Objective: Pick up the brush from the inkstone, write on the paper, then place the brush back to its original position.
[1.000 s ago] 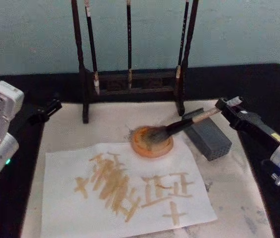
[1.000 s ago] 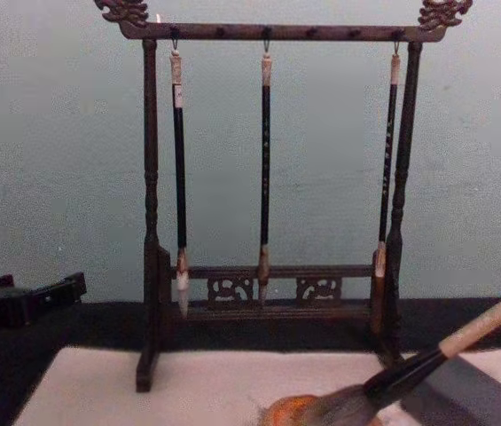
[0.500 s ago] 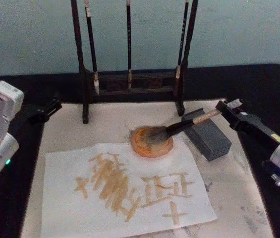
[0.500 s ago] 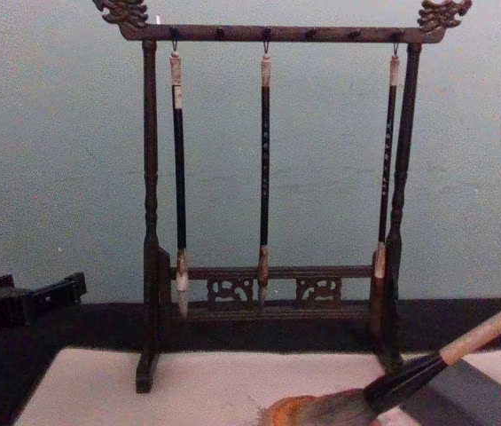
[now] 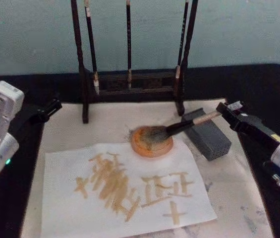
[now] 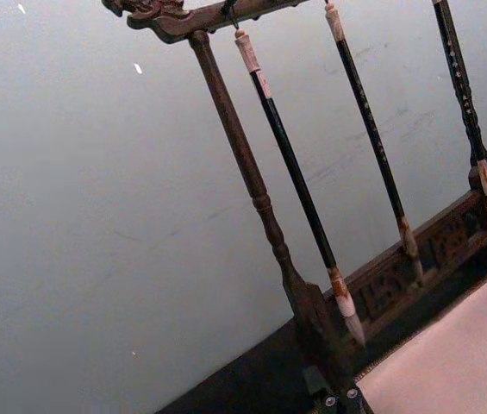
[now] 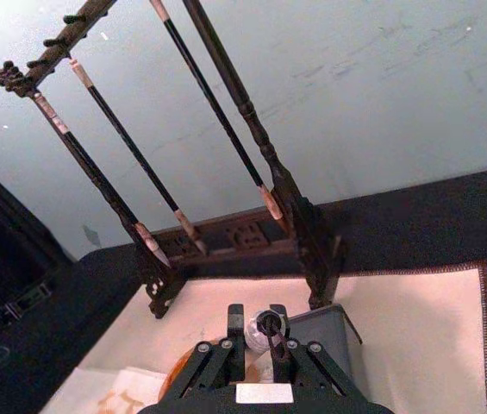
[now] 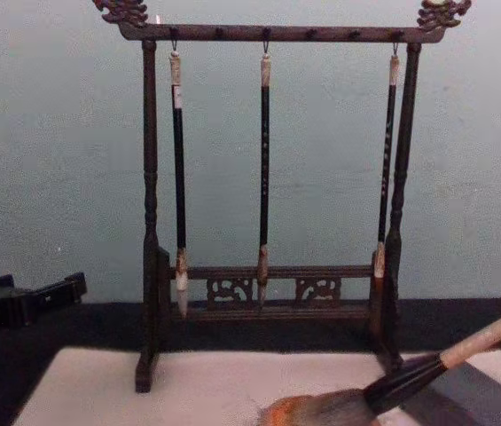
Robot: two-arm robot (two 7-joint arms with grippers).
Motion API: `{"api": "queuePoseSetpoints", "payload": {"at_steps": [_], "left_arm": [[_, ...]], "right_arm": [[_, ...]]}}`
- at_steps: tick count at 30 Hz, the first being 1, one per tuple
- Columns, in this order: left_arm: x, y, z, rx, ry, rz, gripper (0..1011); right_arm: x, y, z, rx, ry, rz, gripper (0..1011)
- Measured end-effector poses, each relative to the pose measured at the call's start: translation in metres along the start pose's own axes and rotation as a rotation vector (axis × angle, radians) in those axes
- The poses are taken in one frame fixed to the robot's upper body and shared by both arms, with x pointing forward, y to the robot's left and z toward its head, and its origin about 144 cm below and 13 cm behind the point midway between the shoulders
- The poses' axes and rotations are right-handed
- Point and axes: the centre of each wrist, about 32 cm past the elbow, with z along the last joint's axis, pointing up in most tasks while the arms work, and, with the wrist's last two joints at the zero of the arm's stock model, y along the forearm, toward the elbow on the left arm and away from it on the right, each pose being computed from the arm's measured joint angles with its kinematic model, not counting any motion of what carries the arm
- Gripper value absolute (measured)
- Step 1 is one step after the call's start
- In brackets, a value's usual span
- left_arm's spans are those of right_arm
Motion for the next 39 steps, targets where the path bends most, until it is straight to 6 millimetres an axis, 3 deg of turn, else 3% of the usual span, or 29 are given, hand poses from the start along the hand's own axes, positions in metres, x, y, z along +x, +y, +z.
{"api": "queuePoseSetpoints", "payload": {"at_steps": [13, 23, 24, 32, 39], "left_arm": [[0.0, 0.0, 0.0, 0.0, 0.0, 0.0, 1002], [0.0, 0.0, 0.0, 0.0, 0.0, 0.0, 1002], [0.0, 0.0, 0.0, 0.0, 0.0, 0.0, 1000], [0.0, 0.0, 0.0, 0.0, 0.0, 0.0, 1002], [0.0, 0.0, 0.0, 0.0, 0.0, 0.0, 1002]], "right_arm": [[0.0001, -0.0001, -0.0007, 0.001, -0.001, 0.001, 198], [0.0001, -0.0001, -0.0008, 0.003, -0.001, 0.002, 597], [0.0002, -0.0003, -0.0007, 0.004, -0.001, 0.002, 597], [0.0024, -0.0028, 0.0014, 0.01, 0.001, -0.017, 875], [0.0067, -0.0048, 0.0019, 0.01, 0.002, -0.039, 1008]]}}
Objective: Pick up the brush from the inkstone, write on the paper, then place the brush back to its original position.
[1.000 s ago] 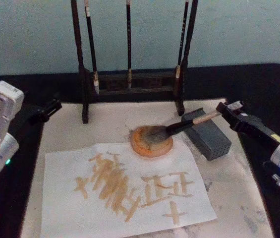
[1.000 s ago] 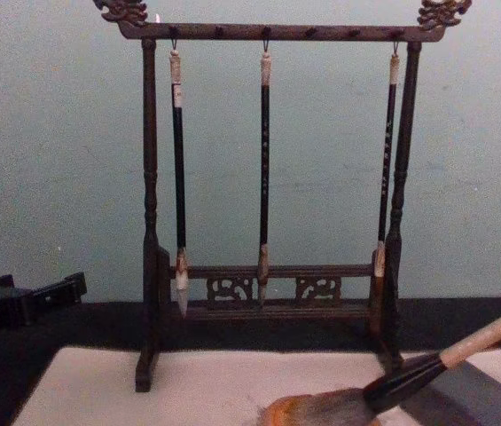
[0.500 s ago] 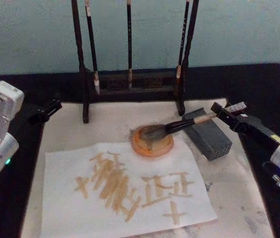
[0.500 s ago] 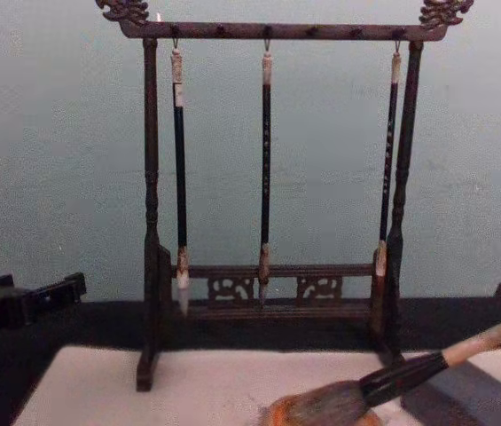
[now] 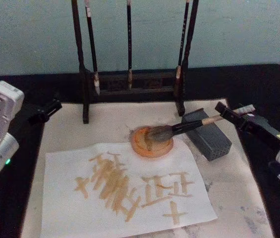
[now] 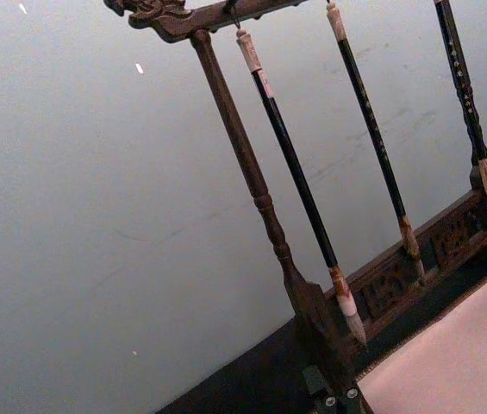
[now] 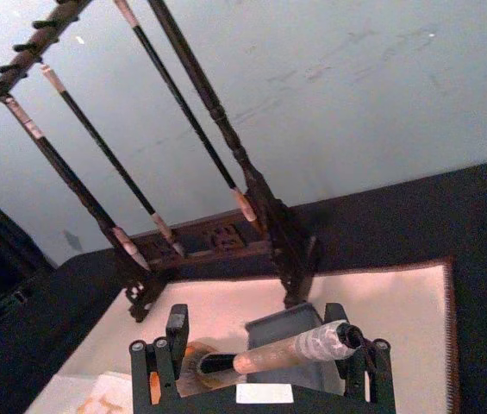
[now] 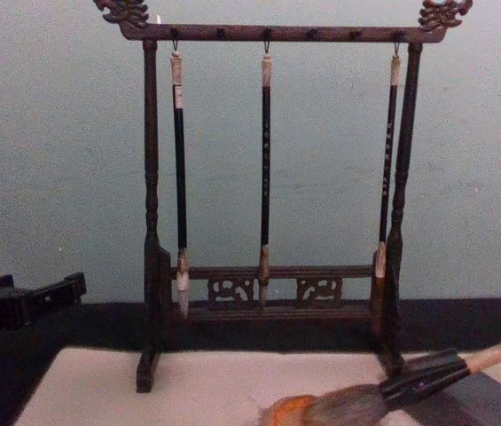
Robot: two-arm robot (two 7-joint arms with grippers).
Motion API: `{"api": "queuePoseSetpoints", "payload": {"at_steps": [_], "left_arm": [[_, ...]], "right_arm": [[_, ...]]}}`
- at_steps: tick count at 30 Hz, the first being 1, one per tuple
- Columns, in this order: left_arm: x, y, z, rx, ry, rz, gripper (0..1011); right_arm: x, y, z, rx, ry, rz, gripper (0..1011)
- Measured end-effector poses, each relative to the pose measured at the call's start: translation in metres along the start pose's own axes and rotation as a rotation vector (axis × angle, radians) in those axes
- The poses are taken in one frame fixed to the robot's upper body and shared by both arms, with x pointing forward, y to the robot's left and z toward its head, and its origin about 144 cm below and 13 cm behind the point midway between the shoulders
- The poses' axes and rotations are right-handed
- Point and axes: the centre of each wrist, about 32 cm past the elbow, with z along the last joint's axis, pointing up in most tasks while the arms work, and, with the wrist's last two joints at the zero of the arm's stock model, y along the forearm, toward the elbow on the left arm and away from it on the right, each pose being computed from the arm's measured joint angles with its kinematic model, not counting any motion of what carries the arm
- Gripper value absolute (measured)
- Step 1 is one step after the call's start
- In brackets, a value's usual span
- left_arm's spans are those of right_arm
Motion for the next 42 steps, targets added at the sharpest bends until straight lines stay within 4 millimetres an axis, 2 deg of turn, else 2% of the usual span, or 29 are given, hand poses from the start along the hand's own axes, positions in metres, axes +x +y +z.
{"api": "queuePoseSetpoints", "payload": {"at_steps": [19, 42], "left_arm": [[0.0, 0.0, 0.0, 0.0, 0.0, 0.0, 1002], [0.0, 0.0, 0.0, 0.0, 0.0, 0.0, 1002]], "right_arm": [[0.021, 0.004, -0.001, -0.001, -0.008, -0.059, 1008], [0.023, -0.006, 0.004, 0.008, -0.069, -0.103, 1006]]}}
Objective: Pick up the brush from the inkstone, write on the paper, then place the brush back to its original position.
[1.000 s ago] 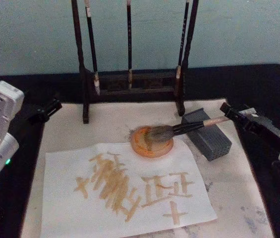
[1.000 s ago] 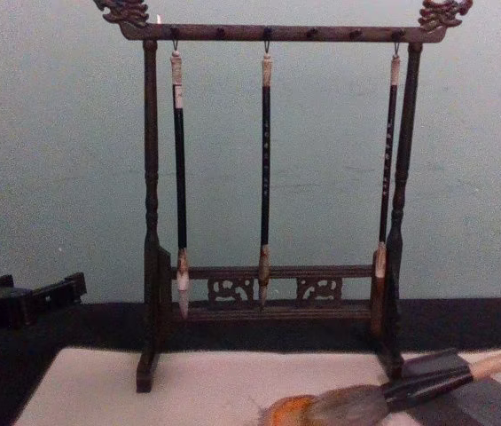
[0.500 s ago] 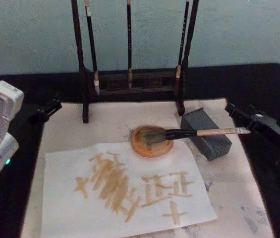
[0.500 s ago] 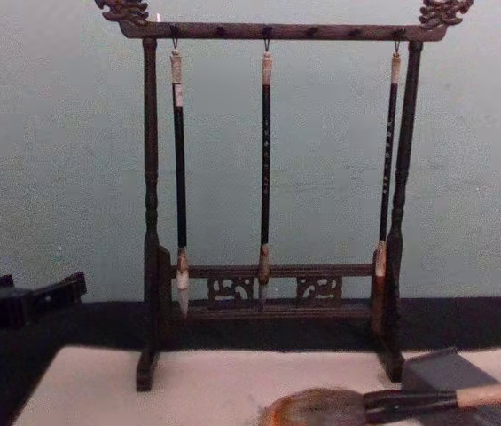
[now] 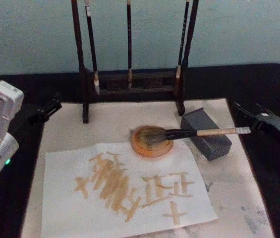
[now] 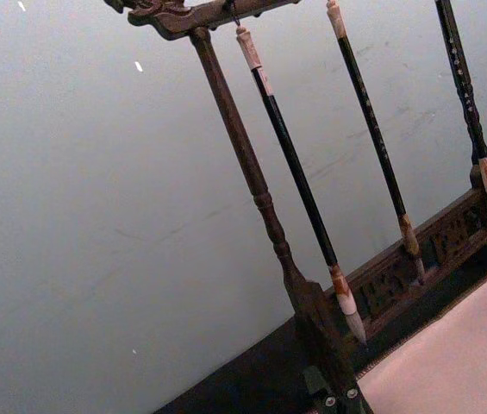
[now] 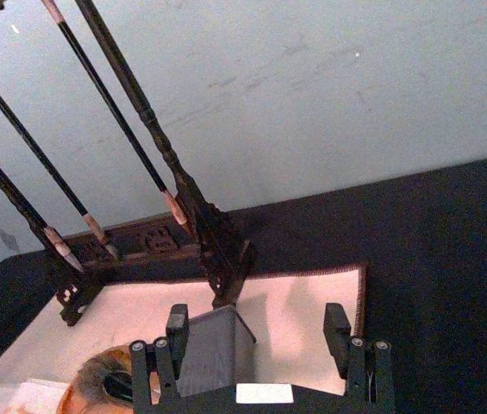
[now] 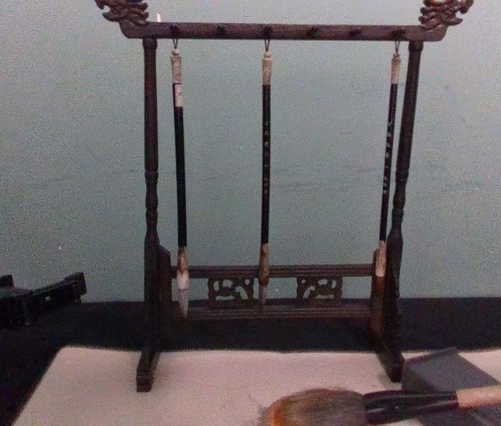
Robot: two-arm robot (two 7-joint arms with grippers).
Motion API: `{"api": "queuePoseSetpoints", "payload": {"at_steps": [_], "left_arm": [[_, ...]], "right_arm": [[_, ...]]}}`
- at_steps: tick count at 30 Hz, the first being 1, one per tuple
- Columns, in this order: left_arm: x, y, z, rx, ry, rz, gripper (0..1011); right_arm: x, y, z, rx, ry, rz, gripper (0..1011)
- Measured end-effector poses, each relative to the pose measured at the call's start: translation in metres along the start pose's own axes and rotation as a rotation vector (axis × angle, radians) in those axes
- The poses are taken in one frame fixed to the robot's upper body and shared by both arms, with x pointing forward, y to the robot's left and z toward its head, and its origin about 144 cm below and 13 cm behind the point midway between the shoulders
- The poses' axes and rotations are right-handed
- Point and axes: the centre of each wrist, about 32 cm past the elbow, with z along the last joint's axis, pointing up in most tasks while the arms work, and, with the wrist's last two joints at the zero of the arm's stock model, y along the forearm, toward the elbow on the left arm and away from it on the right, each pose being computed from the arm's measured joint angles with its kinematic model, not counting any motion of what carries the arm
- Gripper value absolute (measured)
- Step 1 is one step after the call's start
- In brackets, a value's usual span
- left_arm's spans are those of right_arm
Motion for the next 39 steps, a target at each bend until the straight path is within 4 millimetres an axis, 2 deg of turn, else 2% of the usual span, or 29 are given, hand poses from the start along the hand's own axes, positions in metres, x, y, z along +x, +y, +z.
{"api": "queuePoseSetpoints", "payload": {"at_steps": [24, 32, 39], "left_arm": [[0.0, 0.0, 0.0, 0.0, 0.0, 0.0, 1002], [0.0, 0.0, 0.0, 0.0, 0.0, 0.0, 1000], [0.0, 0.0, 0.0, 0.0, 0.0, 0.0, 1002]], "right_arm": [[-0.012, -0.027, 0.014, 0.044, -0.226, -0.037, 1008], [-0.026, -0.036, 0.013, 0.06, -0.31, -0.014, 1006], [-0.048, -0.048, 0.006, 0.082, -0.508, 0.002, 1008]]}}
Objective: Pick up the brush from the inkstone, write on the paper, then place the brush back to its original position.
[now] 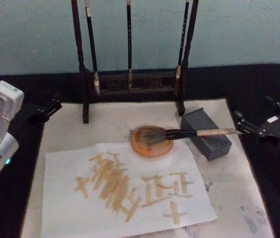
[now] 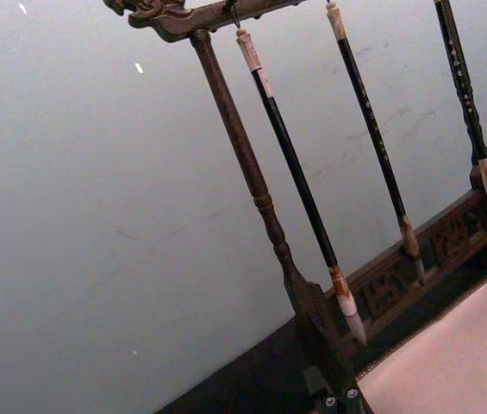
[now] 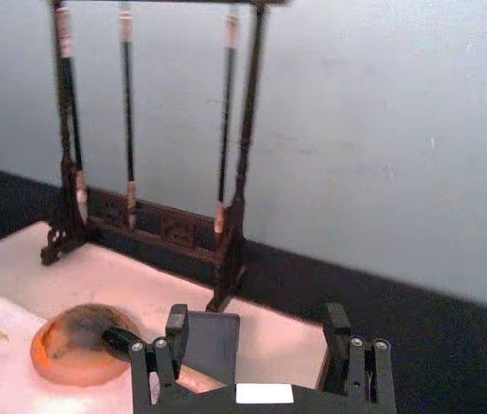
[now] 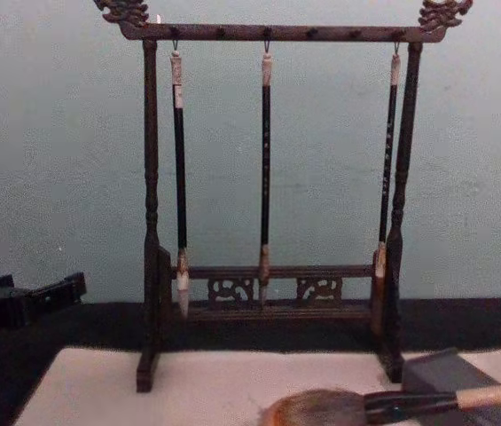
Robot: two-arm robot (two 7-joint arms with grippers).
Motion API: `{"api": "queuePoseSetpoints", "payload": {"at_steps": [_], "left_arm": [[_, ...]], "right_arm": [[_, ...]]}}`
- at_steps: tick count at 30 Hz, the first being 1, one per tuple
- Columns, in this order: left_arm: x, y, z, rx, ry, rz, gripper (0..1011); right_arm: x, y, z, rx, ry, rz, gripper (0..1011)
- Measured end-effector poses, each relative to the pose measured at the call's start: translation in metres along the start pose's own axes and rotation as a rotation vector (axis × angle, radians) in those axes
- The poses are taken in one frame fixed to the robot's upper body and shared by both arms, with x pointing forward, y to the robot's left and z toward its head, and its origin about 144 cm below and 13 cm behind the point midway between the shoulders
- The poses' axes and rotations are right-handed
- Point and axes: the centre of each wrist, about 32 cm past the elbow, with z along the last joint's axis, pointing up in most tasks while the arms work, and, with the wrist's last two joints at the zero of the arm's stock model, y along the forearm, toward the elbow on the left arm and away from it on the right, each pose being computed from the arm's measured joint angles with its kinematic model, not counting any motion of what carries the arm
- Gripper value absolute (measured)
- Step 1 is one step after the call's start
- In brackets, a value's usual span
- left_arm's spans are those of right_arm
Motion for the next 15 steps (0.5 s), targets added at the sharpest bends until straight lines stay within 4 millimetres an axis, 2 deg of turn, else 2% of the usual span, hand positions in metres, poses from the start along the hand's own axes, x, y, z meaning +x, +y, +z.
{"api": "queuePoseSetpoints", "payload": {"at_steps": [6, 15], "left_arm": [[0.0, 0.0, 0.0, 0.0, 0.0, 0.0, 1002], [0.0, 0.0, 0.0, 0.0, 0.0, 0.0, 1002]], "right_arm": [[-0.019, -0.008, 0.002, 0.033, -0.163, 0.008, 1006], [-0.04, -0.015, -0.003, 0.072, -0.292, 0.041, 1006]]}}
